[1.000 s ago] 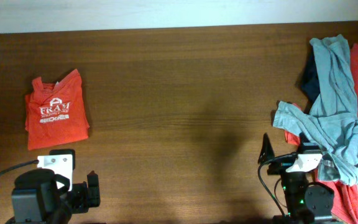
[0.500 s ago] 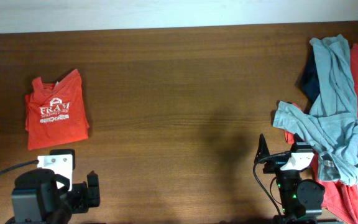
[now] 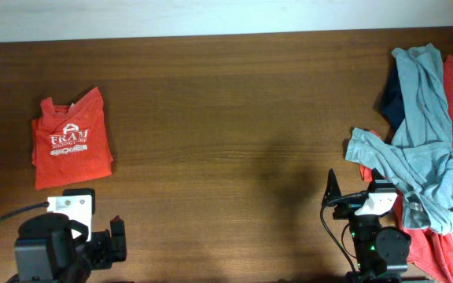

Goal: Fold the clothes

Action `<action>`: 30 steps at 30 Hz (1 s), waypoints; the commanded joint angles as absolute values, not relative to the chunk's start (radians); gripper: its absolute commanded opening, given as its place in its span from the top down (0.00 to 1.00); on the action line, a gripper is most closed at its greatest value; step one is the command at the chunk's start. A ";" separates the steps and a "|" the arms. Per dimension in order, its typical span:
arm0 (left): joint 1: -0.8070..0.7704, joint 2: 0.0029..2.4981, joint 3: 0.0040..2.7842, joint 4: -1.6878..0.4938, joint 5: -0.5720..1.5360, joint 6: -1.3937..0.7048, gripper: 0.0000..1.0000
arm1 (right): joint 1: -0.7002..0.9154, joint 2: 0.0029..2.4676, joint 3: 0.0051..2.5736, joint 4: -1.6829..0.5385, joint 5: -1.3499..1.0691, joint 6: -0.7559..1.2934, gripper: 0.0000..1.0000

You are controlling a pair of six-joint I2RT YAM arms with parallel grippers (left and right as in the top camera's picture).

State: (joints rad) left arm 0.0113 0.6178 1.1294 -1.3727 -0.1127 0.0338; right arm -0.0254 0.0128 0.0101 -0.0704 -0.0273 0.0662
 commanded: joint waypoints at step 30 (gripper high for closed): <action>0.007 0.186 0.251 -0.307 -0.064 0.049 0.01 | -0.033 0.009 0.006 -0.075 -0.041 0.060 0.01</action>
State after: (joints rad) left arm 0.0113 0.2562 0.3508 -0.4080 -0.0875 0.0376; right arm -0.0257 0.0132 0.0101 -0.0708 -0.0277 0.0666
